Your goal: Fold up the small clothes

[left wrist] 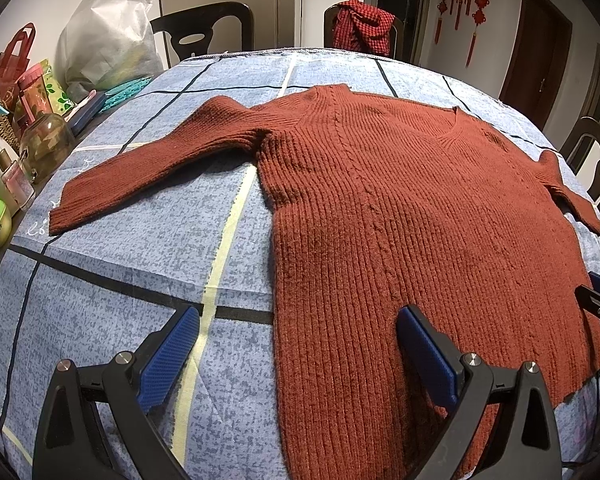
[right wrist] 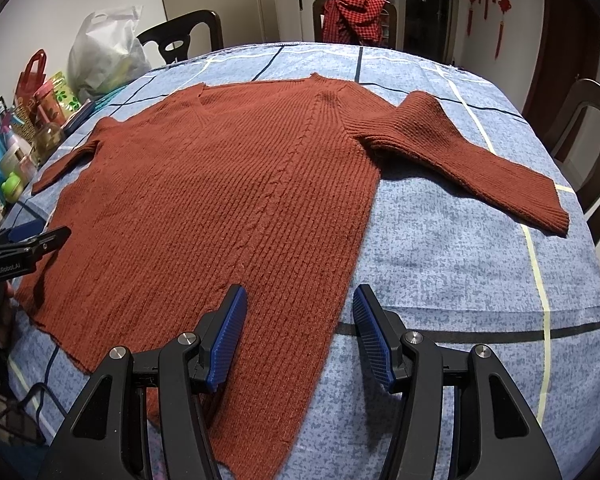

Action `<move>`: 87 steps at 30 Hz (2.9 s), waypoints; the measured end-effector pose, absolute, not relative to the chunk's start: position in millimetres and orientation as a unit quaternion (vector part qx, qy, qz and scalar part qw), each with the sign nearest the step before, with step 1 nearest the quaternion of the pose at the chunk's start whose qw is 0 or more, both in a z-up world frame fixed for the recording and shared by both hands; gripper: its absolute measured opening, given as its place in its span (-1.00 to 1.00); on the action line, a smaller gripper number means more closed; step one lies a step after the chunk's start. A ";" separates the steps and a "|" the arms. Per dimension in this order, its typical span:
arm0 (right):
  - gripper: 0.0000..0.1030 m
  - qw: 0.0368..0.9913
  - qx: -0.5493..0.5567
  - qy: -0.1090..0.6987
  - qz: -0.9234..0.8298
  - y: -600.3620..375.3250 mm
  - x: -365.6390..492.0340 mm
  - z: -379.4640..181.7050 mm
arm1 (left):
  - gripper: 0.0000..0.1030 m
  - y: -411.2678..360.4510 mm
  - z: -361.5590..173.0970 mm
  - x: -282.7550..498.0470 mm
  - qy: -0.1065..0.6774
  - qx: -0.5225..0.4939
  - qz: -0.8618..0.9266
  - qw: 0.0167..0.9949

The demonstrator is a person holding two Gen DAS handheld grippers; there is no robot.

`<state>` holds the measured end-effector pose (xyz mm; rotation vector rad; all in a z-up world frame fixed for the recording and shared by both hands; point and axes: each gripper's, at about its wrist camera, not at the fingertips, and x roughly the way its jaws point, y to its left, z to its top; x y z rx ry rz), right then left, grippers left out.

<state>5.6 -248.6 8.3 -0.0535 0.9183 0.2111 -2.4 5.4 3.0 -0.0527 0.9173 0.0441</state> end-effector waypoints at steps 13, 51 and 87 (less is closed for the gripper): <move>0.09 0.890 -0.030 0.442 0.107 -242.8 8.7 17.8 | 0.93 15.2 11.1 -0.4 0.440 -0.039 0.022 0.897; 0.09 0.884 -0.058 0.426 0.186 -176.7 70.9 31.5 | -0.62 194.8 4.6 60.9 0.373 -0.222 0.175 0.884; 0.09 0.881 0.044 0.421 0.210 -200.3 94.0 51.2 | -0.04 4.8 77.3 129.5 0.367 -0.097 -0.178 0.908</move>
